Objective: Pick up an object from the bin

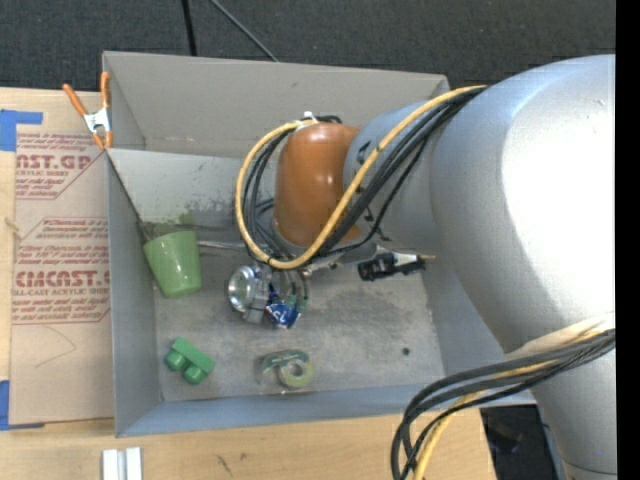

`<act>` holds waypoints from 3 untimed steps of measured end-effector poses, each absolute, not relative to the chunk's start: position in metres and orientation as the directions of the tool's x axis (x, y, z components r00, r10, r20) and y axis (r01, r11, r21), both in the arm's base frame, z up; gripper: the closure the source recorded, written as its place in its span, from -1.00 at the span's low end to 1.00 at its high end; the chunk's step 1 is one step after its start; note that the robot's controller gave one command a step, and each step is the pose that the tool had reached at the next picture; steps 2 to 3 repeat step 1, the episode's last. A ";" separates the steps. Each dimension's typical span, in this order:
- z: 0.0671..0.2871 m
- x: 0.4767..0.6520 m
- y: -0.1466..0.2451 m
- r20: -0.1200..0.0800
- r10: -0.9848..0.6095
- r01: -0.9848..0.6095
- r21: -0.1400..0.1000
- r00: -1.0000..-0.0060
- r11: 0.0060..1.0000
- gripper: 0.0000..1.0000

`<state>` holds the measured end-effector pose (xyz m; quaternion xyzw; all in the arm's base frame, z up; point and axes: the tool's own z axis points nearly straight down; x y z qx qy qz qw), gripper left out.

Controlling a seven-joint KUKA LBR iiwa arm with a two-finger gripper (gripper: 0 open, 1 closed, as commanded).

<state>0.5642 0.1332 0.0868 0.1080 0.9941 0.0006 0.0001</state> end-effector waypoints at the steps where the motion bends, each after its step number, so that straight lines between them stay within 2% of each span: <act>1: 0.242 0.549 0.146 -0.008 0.187 0.187 0.005 -0.982 0.982 1.00; 3: 0.242 0.549 0.146 -0.008 0.187 0.187 0.005 -0.982 0.982 1.00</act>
Offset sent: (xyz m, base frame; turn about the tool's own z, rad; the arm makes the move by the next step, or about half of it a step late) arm -0.0169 0.0107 0.1499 -0.0262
